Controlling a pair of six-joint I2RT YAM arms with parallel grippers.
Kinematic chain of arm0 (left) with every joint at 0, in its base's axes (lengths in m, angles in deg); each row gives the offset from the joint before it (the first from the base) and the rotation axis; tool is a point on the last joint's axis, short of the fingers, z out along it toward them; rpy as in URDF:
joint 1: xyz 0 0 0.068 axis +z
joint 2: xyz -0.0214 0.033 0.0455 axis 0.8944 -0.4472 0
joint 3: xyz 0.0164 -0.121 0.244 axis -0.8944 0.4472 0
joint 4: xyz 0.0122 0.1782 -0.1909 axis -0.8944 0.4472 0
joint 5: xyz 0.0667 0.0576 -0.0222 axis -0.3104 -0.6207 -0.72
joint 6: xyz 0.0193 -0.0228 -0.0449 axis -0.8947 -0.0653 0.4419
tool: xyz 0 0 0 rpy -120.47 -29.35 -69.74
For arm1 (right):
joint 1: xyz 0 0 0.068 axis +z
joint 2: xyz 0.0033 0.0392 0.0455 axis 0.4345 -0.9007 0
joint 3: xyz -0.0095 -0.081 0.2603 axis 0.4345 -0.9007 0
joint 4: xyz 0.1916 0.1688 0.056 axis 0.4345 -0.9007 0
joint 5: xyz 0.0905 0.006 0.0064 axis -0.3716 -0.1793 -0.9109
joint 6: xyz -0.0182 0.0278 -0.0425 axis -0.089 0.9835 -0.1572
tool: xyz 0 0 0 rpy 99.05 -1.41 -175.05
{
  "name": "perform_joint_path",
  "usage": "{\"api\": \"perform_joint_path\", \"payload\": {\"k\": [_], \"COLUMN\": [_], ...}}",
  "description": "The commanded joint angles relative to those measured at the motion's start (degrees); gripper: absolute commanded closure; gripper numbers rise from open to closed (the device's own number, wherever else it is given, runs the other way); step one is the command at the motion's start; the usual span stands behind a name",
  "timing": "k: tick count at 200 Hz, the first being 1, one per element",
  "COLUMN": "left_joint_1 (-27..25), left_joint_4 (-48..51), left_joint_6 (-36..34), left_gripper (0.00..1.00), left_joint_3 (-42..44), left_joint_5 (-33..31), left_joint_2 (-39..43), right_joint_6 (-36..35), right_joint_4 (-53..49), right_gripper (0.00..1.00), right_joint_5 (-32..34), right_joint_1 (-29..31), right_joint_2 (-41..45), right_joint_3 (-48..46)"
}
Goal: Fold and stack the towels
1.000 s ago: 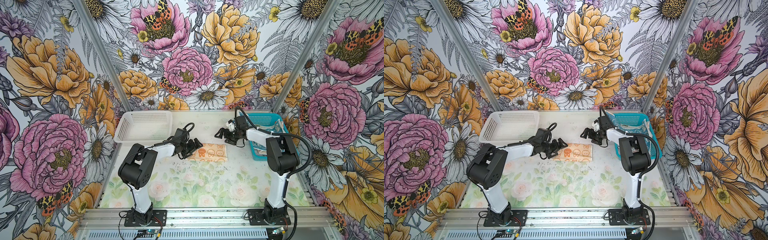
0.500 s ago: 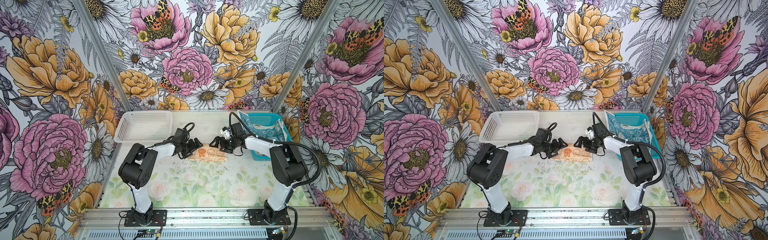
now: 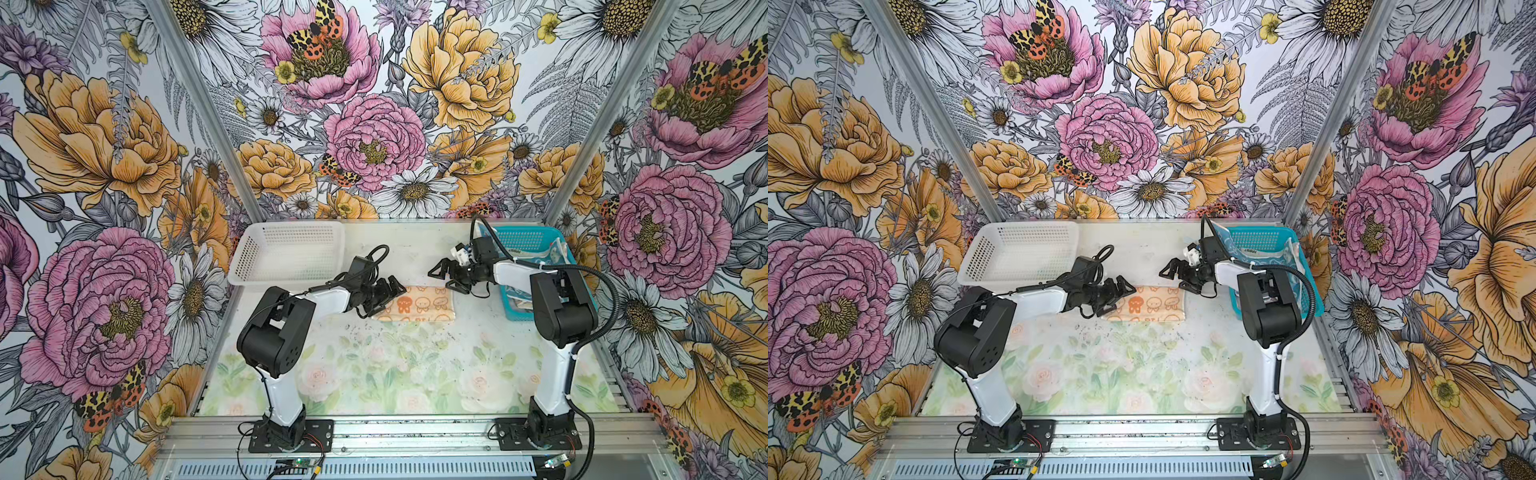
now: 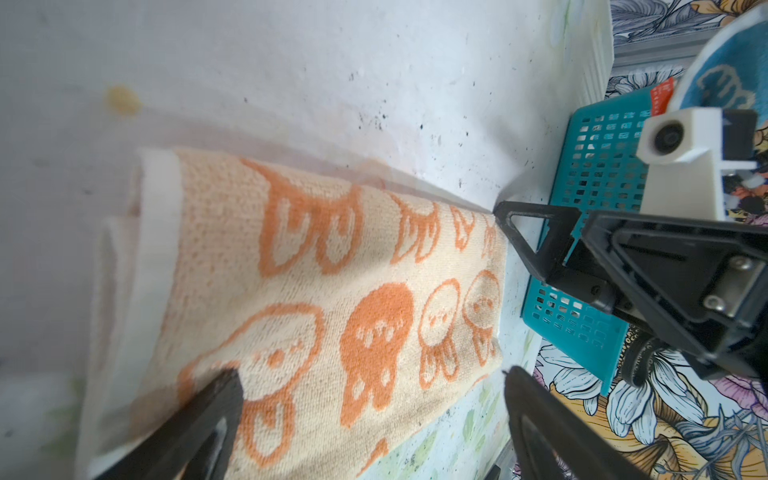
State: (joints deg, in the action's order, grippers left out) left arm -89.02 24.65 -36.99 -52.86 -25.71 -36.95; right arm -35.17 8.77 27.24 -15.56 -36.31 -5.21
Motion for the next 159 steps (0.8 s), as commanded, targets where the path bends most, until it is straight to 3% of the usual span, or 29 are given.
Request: {"api": "perform_joint_path", "payload": {"k": [1,63,103,159], "left_joint_1": [0.44,-0.43,-0.08,0.16], "left_joint_4": [2.13,3.58,3.83,4.80], "left_joint_6": [-1.53,-1.97,-1.95,-2.65], "left_gripper": [0.01,0.01,0.01,0.01], "left_joint_3": [1.71,-1.52,-1.59,-1.04], "left_joint_5": [-1.40,-1.24,-1.61,-1.94], "left_joint_2": [-3.60,-4.30,-4.30,-3.22], "right_joint_6": [-1.03,0.42,1.41,0.18], "right_joint_4": [-2.01,-1.87,0.80,2.53], "right_gripper": [0.01,0.01,0.00,0.01], "right_joint_5": [2.57,-1.32,-0.32,-0.68], "right_joint_1": [-0.52,3.59,7.97,5.57], "right_joint_2": [-0.08,15.91,16.96,15.36], "right_joint_3": [0.93,-8.18,-14.78,-20.42]}}
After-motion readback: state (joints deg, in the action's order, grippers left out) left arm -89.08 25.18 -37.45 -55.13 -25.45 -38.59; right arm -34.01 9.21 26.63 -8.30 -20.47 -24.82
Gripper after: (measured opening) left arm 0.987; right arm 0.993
